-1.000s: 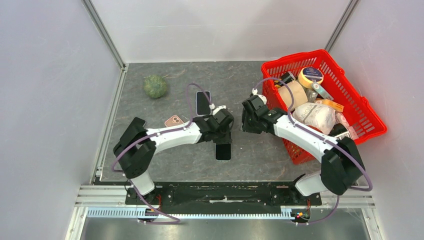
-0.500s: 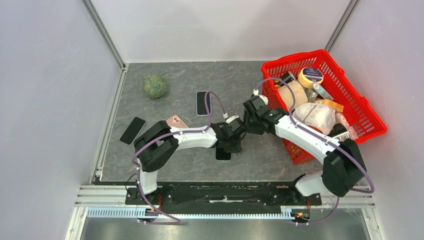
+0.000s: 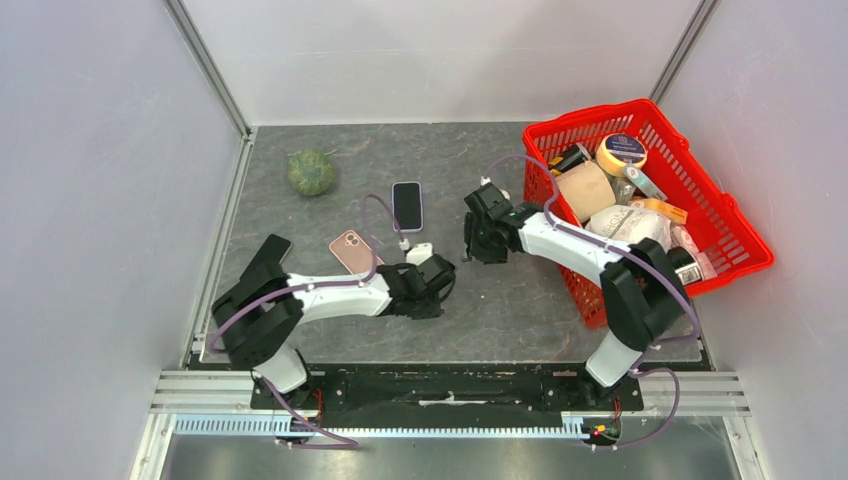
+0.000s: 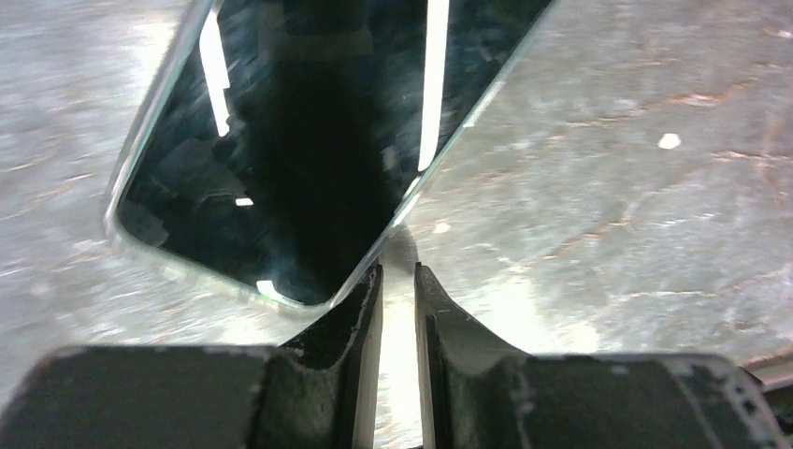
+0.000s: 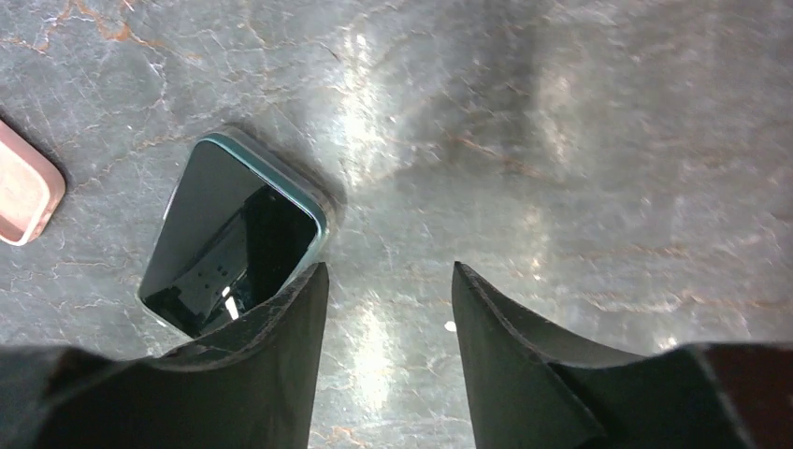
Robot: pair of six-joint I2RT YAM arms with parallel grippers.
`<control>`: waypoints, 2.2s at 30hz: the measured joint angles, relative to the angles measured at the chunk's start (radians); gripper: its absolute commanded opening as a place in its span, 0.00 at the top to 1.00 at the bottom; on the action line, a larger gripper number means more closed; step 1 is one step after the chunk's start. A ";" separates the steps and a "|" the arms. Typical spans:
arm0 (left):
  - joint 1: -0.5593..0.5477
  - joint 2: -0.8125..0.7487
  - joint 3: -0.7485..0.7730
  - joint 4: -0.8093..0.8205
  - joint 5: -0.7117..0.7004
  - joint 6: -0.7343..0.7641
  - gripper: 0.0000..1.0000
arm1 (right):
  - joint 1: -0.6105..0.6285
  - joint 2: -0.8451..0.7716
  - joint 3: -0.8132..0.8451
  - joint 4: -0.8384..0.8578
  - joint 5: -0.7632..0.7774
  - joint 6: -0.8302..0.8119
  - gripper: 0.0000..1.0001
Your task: Put the phone into the phone case
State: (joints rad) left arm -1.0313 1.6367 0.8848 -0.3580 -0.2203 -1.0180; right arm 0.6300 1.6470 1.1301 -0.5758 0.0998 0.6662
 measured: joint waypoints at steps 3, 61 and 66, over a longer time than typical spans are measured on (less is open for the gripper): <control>0.035 -0.073 -0.073 -0.019 -0.018 -0.010 0.74 | 0.000 0.065 0.043 0.015 -0.032 -0.017 0.34; 0.435 -0.191 -0.190 0.053 0.128 0.105 0.60 | 0.056 0.021 -0.060 0.108 -0.131 0.025 0.48; 0.436 -0.191 -0.190 0.054 0.129 0.114 0.61 | 0.092 0.002 -0.094 0.121 -0.162 0.050 0.56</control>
State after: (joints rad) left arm -0.5953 1.4460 0.6949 -0.3038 -0.0917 -0.9035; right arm 0.7219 1.6485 1.0359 -0.4549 -0.0620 0.7166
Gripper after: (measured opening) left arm 0.407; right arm 0.482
